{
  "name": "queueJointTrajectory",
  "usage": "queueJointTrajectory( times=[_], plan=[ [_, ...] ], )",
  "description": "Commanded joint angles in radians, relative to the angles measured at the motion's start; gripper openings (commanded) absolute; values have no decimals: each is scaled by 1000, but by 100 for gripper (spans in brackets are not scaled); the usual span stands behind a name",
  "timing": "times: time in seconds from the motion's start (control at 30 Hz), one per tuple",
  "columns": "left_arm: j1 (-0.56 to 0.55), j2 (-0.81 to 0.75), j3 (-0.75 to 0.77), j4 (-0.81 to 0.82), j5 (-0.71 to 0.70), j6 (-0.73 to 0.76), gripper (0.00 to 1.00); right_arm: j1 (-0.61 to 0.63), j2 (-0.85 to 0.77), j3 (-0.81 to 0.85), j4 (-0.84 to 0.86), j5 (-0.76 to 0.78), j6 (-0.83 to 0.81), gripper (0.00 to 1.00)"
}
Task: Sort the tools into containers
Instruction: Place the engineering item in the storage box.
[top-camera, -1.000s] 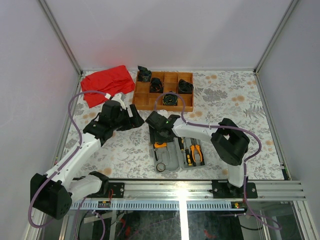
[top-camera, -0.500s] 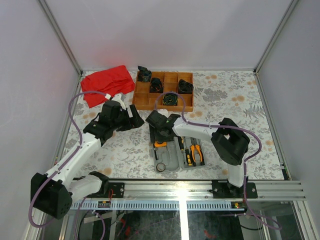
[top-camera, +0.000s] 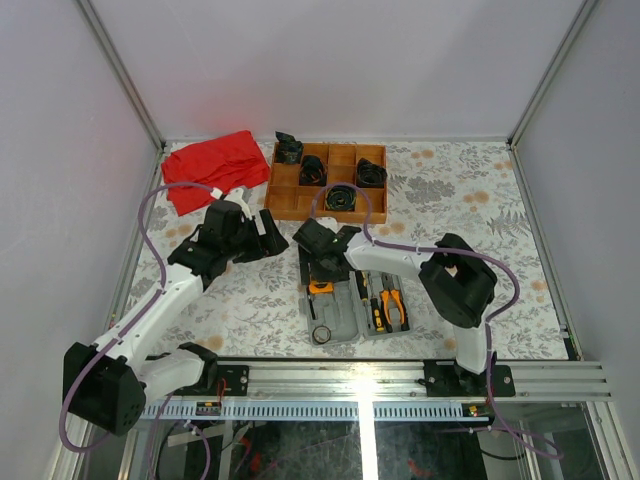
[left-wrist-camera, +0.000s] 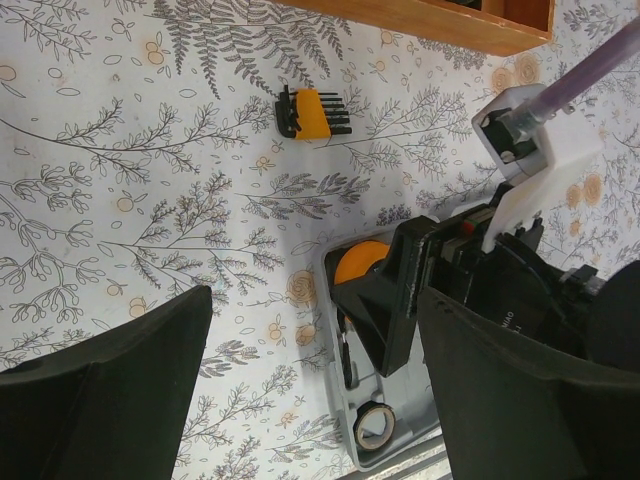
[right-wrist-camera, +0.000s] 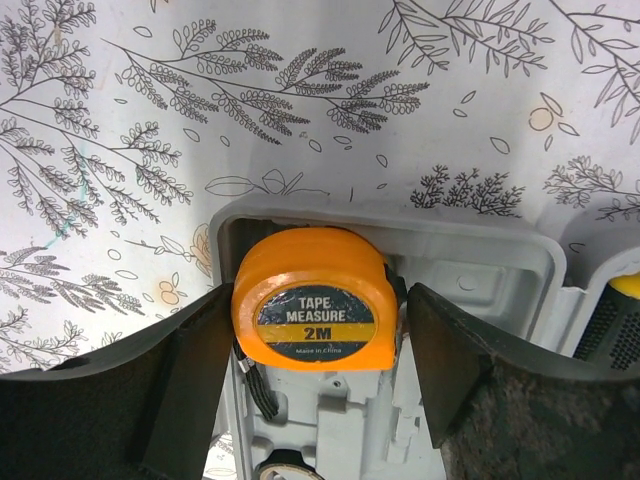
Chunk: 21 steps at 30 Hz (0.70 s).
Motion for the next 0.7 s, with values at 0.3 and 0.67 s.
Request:
queueJointTrajectory(
  times=[0.3,0.67],
  plan=[
    [13,2,-12,15,31,-1,82,-8,-72,6,-17,11,-28,76],
    [19,-28,-47,33,73,-54,81,-13,-280,-135,116,58,-91,75]
  ],
)
